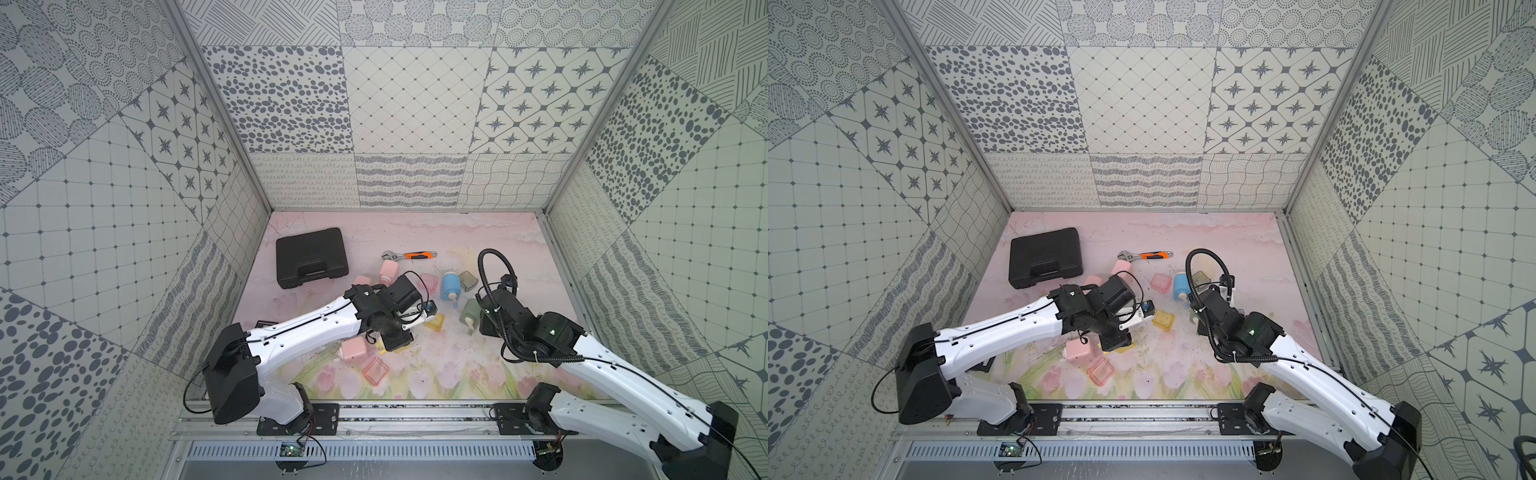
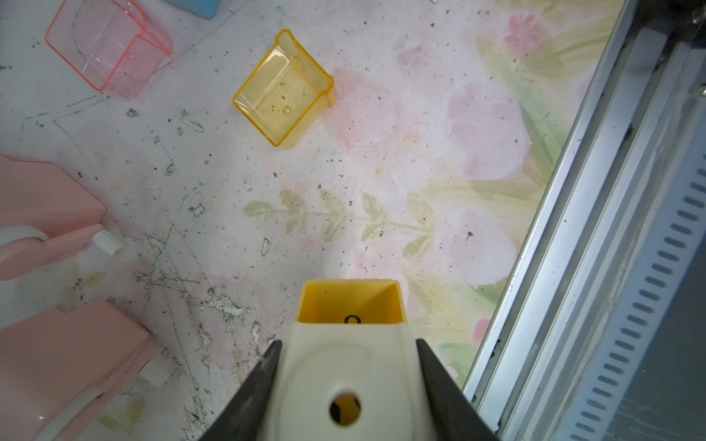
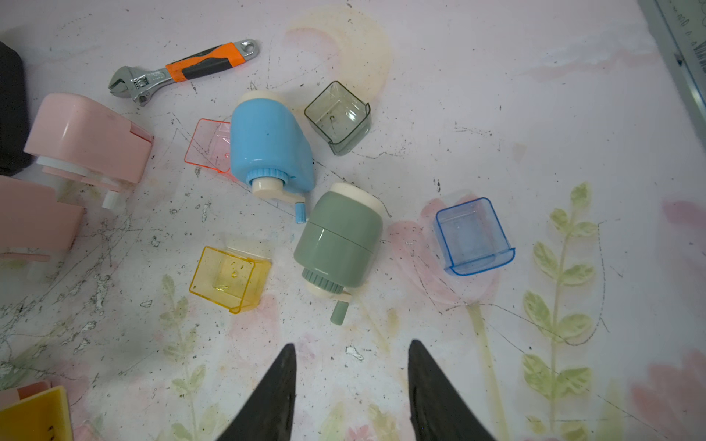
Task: Put the tray back into the pencil sharpener
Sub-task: Pick up the pencil sharpener from the center of the board, then place the pencil sharpener at the center of the board.
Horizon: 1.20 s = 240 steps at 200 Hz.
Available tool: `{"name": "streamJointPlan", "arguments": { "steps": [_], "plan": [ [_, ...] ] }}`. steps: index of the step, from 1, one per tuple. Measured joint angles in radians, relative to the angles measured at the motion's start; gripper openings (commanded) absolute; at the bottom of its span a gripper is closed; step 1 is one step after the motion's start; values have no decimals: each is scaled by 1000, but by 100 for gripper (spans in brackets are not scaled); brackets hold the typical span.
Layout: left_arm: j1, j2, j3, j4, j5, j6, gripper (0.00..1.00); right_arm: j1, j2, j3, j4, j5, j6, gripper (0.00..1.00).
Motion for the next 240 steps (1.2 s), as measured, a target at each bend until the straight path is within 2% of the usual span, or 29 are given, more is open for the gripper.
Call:
{"name": "streamJointPlan", "arguments": {
  "steps": [50,104,157,181,216,240],
  "plan": [
    [126,149,96,-43,-16,187,6,0,78,0,62,-29,-9,49],
    [164,306,172,-23,-38,365,11,0,90,-1,87,-70,37,48],
    [170,418,221,-11,-83,436,17,0,94,-1,100,-77,32,48],
    [170,440,234,-14,-88,443,27,0,118,0,101,-77,17,48],
    [169,452,241,-12,-84,443,50,0,144,6,101,-77,-3,48],
    [170,451,237,-3,-83,441,60,0,144,16,100,-77,-16,49]
  ]
}}
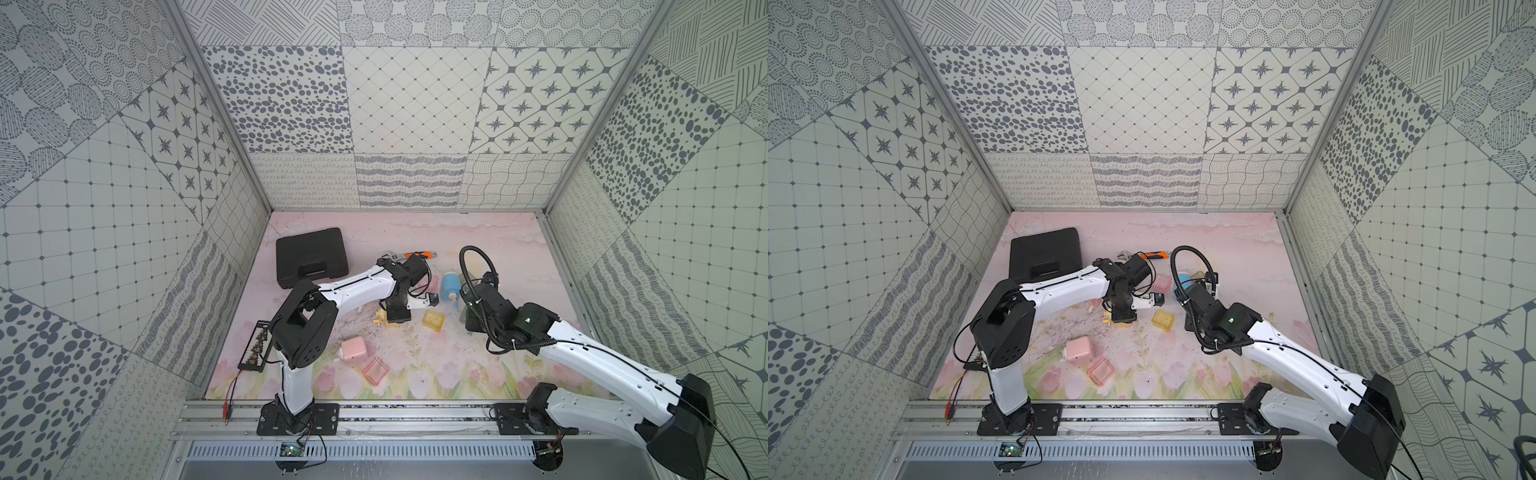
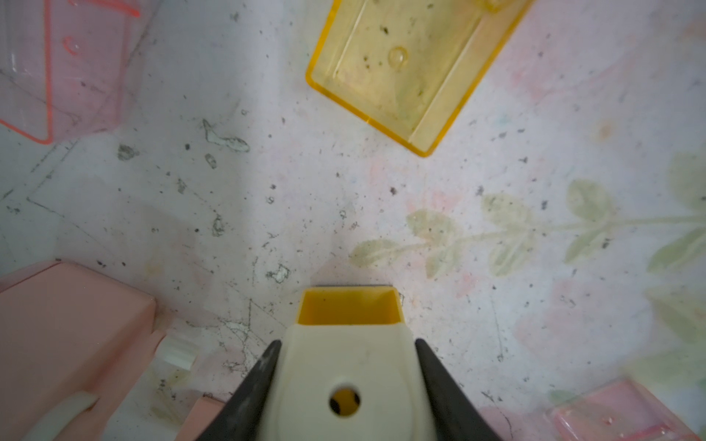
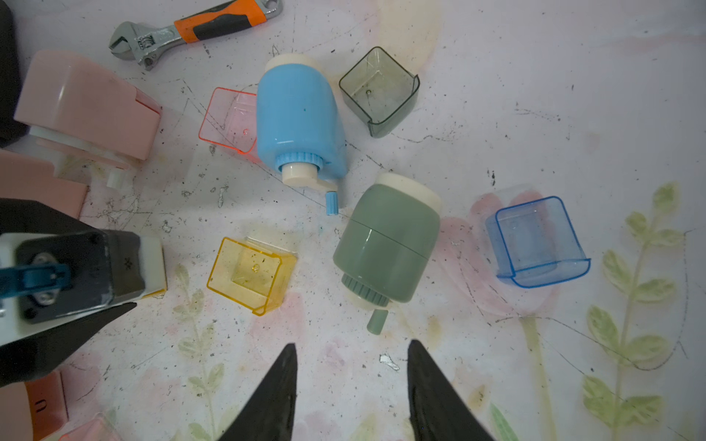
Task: Put the tray back into the pencil sharpener
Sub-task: Place the pencil sharpener at the center of the board.
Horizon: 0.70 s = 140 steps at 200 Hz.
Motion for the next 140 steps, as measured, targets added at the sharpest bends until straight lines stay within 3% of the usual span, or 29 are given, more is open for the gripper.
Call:
{"name": "streamJointPlan", "arguments": {
  "steps": [29,63,140],
  "plan": [
    [11,-15,-23,7,0,-4,69,0,0,16,0,0,-19,50],
    [33,-68,-56,31,17,-10,88,0,0,23,0,0,-35,51],
    [154,-233,-211,132,156,-18,84,2,91,87,30,-87,-43,51]
  ]
}}
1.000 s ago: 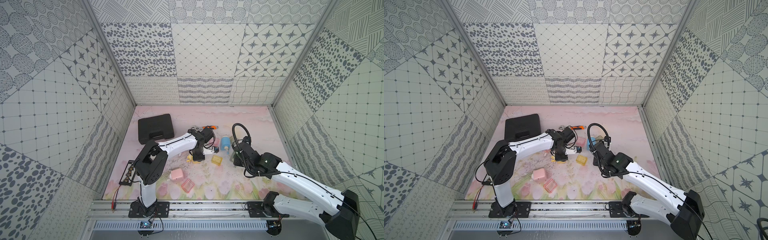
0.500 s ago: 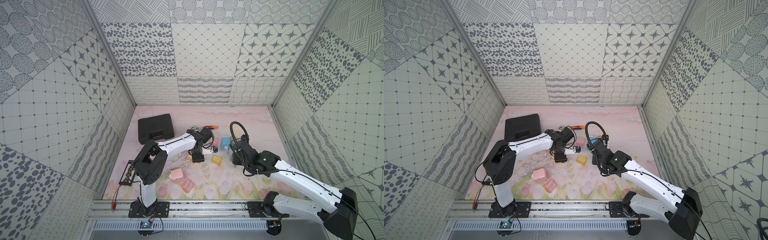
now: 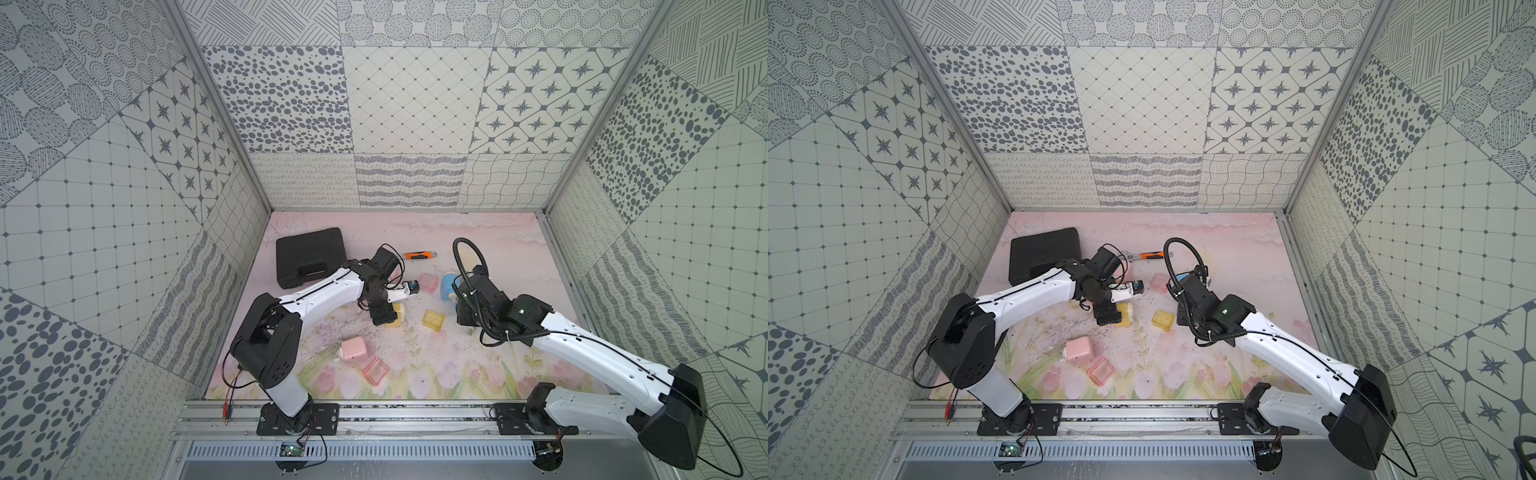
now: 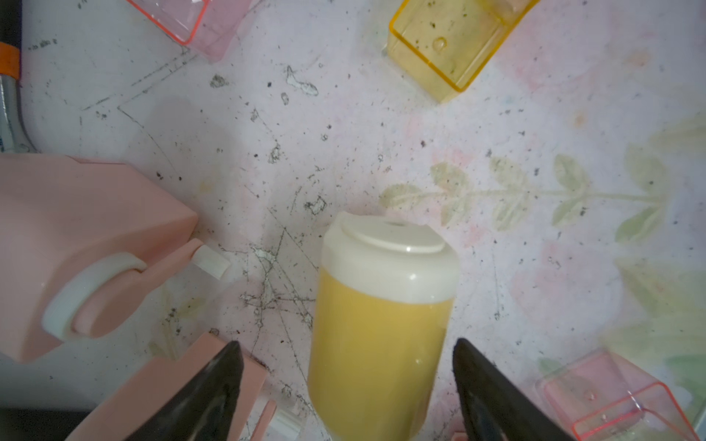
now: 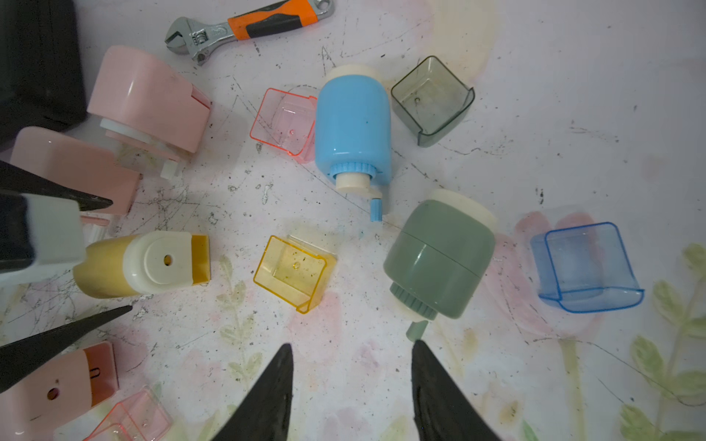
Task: Put the tray back into the pencil sharpener
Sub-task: Place the pencil sharpener at the center of the board, then close the container of the pencil sharpener.
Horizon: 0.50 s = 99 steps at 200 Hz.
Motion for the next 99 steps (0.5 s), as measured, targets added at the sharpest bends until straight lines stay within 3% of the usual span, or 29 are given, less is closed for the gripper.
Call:
{"name": "streamJointPlan", "arguments": {
  "steps": [39,99],
  "plan": [
    [32,-26,-57,56,70,19,81,3,134,8,77,-70,90,50],
    [45,-23,-112,133,134,66,73,4,322,5,210,-120,247,39]
  ]
}}
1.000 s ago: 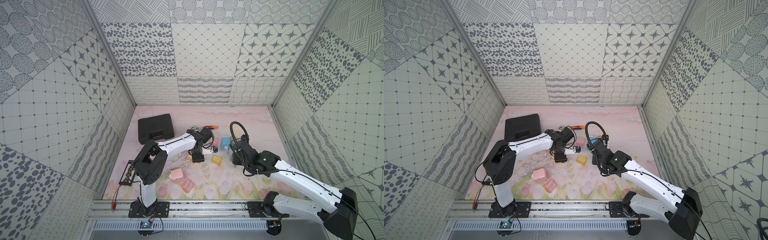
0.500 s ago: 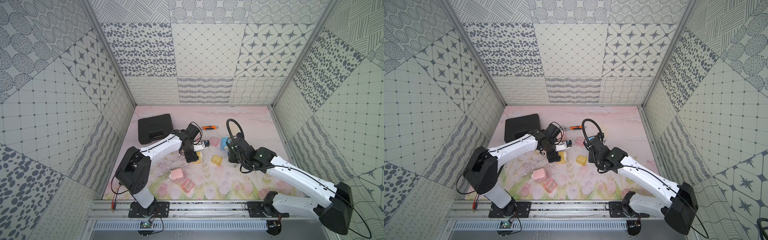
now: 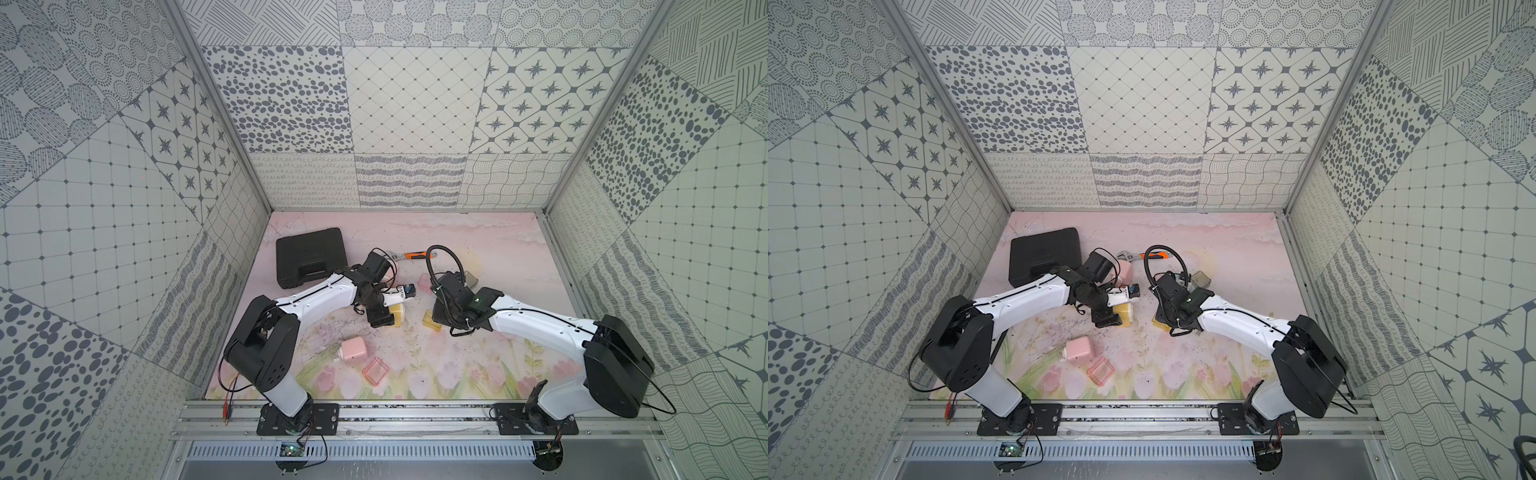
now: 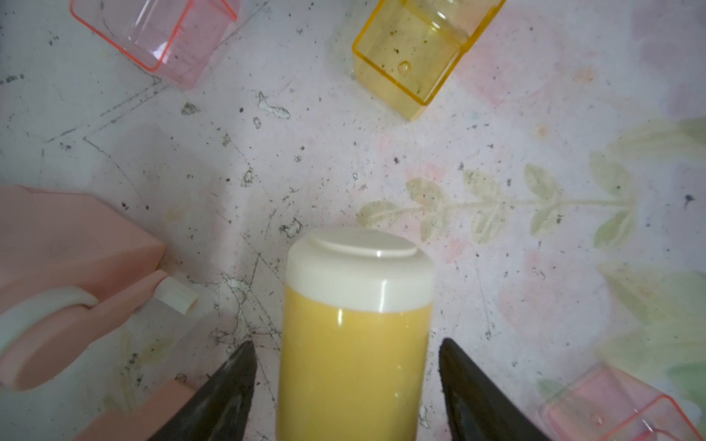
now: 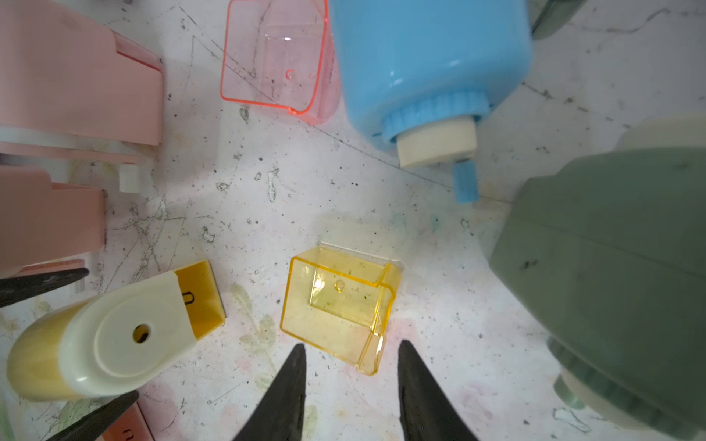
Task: Put the tray back into the pencil sharpener
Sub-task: Close the container of the pencil sharpener.
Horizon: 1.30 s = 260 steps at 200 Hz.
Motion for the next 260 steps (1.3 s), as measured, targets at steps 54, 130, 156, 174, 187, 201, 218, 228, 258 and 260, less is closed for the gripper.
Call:
{"name": "streamJointPlan", "arguments": {
  "steps": [54,130,156,174,187,201,218,228,258,260],
  "plan": [
    [2,8,-15,47,27,32,62,-8,30,-39,34,1,85,33],
    [2,14,-32,79,55,76,45,-20,77,-67,100,-13,105,18],
    [2,13,-37,85,77,100,43,-23,97,-67,127,-29,85,13],
    [2,12,-41,88,89,117,43,-23,111,-67,138,-40,61,11],
    [2,10,-44,90,100,129,43,-24,119,-66,145,-55,40,11],
    [2,8,-47,90,117,137,43,-23,129,-62,148,-70,17,11],
    [2,6,-50,91,135,146,43,-24,142,-54,153,-93,-7,11],
    [2,5,-53,91,146,151,43,-23,148,-48,155,-108,-18,11],
    [2,2,-60,91,170,163,43,-21,184,-13,168,-151,-42,13],
    [2,1,-60,91,172,164,43,-21,187,-10,169,-155,-42,13]
  ]
}}
